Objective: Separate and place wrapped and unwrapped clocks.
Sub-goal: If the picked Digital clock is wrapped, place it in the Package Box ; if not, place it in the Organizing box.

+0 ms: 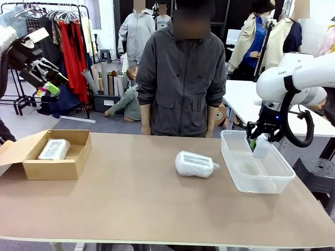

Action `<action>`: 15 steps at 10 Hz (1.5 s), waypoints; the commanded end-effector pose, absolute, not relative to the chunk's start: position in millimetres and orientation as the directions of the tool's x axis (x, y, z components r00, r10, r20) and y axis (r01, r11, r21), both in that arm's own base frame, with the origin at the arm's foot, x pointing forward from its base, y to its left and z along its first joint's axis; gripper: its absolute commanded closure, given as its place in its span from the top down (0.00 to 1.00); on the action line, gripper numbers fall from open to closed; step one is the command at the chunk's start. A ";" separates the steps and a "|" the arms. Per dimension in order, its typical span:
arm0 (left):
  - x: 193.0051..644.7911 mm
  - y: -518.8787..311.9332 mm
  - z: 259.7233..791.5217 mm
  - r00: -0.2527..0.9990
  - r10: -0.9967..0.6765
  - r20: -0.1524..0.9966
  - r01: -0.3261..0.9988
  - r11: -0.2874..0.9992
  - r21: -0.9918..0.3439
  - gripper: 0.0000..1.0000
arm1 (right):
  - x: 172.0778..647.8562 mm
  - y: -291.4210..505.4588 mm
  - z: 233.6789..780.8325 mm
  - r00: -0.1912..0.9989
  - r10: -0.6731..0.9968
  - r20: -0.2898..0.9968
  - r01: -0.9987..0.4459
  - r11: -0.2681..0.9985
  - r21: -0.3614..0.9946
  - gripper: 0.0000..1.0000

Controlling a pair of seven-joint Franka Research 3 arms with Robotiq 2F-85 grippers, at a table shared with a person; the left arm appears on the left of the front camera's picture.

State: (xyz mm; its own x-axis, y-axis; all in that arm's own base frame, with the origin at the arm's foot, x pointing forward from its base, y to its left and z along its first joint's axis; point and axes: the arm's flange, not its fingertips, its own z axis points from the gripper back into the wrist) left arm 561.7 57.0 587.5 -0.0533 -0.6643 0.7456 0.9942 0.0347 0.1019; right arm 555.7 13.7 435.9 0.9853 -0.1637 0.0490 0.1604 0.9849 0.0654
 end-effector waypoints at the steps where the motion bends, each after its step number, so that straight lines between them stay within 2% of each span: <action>1: 559.4 57.5 587.5 -0.068 -0.662 0.746 0.994 0.023 0.111 1.00 | 555.6 13.7 436.5 0.985 -0.164 0.050 0.160 0.985 0.066 0.00; 15: 559.4 57.5 587.5 -0.068 -0.662 0.746 0.994 0.023 0.111 1.00 | 597.0 15.2 350.0 0.985 -0.156 -0.067 0.154 0.987 -0.033 0.00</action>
State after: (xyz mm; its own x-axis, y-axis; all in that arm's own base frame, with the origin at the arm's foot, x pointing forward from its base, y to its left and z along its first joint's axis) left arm 561.7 57.0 587.7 -0.0536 -0.6643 0.7455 0.9941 0.0347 0.1023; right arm 588.4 13.0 347.8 0.9865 -0.1444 -0.0770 0.1439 0.9895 -0.0119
